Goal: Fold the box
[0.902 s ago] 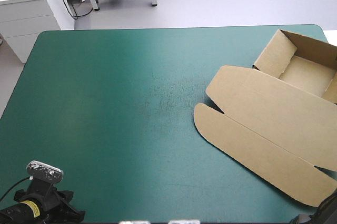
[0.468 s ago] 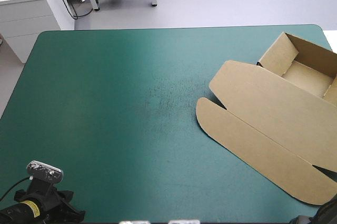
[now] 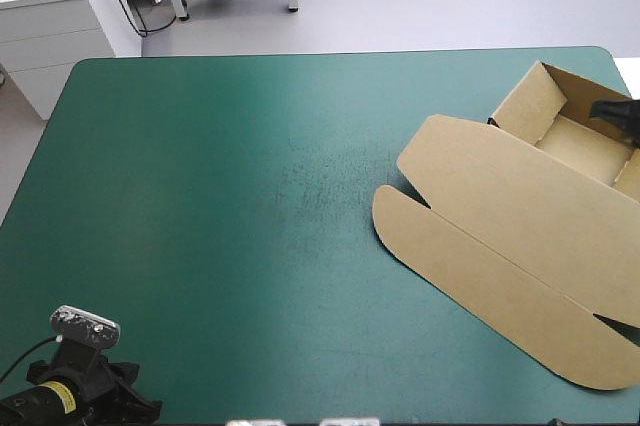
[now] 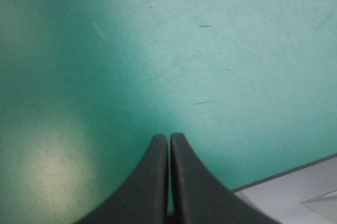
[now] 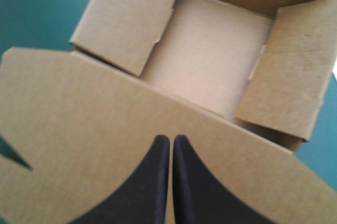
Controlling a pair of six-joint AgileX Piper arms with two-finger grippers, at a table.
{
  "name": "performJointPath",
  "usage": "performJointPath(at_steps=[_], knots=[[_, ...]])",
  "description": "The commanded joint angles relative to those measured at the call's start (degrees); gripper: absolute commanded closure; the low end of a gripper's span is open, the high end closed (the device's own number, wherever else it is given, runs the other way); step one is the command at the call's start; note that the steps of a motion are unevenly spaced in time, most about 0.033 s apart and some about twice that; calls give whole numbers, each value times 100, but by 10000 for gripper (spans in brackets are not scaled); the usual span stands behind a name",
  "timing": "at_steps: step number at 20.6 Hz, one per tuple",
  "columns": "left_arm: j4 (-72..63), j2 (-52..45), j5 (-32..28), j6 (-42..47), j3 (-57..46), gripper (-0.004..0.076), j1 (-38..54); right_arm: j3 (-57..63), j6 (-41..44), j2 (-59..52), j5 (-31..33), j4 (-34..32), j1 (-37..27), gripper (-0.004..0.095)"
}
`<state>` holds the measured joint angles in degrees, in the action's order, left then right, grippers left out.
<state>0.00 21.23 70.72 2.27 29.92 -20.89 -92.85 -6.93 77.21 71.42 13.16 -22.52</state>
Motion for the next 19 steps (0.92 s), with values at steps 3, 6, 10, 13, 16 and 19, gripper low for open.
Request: performJointPath(at_steps=[3,6,10,13,16,19], knots=[[-62,63,-229,11,135,732,-14,990,-100,-1542,16,-235,1245,904],[-100,63,-218,21,135,732,-14,1777,-100,-2246,3,-252,1584,905],[-100,63,-218,21,135,732,-14,3676,-100,-3998,-547,-184,1679,905],[-100,63,-218,21,135,732,-14,4745,-100,-4913,-917,-96,1679,921],[-100,63,-218,21,135,732,-14,5707,-100,-5698,-1310,4,1679,927],[-100,63,-218,33,135,732,-14,6290,-100,-6159,-1544,4,1679,927]])
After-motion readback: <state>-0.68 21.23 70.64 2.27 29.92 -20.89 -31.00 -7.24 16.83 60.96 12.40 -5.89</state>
